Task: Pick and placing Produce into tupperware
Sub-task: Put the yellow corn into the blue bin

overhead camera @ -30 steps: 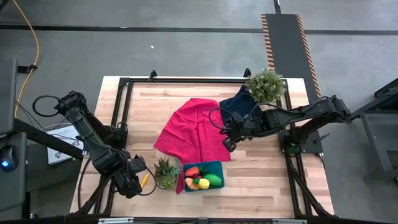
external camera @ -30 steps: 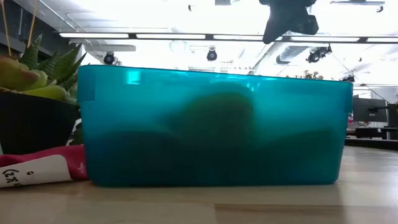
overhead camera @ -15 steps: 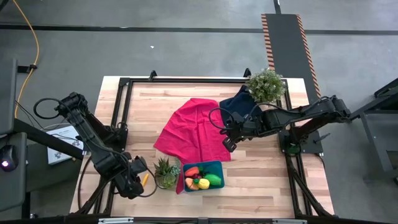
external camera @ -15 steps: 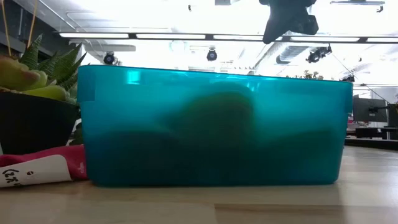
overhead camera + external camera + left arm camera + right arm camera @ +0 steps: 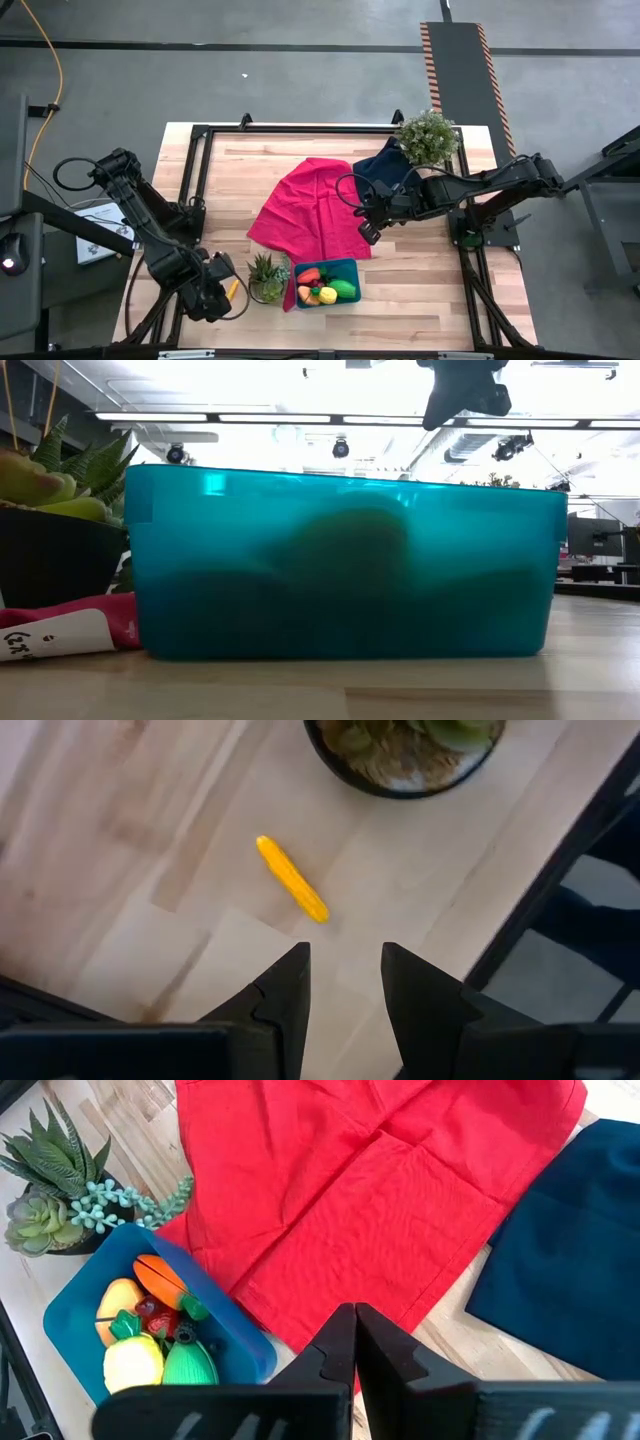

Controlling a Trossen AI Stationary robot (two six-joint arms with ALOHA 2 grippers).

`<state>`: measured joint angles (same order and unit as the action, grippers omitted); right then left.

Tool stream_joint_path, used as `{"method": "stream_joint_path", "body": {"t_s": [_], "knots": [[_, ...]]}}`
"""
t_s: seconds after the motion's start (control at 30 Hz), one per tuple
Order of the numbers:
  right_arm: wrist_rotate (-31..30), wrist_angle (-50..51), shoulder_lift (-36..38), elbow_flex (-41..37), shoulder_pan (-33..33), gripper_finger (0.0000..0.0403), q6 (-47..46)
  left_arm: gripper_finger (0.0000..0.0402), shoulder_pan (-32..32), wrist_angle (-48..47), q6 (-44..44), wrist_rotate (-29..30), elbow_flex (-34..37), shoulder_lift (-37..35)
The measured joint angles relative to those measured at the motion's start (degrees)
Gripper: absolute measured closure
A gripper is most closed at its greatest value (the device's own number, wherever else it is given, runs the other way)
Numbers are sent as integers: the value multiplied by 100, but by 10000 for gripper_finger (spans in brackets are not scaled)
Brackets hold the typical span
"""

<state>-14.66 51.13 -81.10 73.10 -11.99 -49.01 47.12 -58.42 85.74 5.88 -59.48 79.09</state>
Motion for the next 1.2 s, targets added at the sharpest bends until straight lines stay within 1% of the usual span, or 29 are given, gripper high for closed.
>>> {"method": "stream_joint_path", "body": {"t_s": [0.13,0.33,0.43,0.77,0.87,1.03,1.2], "knots": [[0,0,0,1,0,401,0,289,335,46,674,320,0,0],[0,0,0,0,0,401,21,289,903,-3,1852,1029,-2,30],[-2,0,0,0,0,401,46,289,1041,-23,2249,1196,-2,127],[-1,-48,0,0,0,401,8,289,1064,503,2270,1226,0,837],[2,-107,0,0,0,401,4,289,1064,478,2338,1228,0,1006],[7,-233,0,0,0,401,4,289,1064,432,2758,1241,0,1213],[9,-256,0,0,0,401,3,289,1064,416,2838,1311,0,1339]]}}
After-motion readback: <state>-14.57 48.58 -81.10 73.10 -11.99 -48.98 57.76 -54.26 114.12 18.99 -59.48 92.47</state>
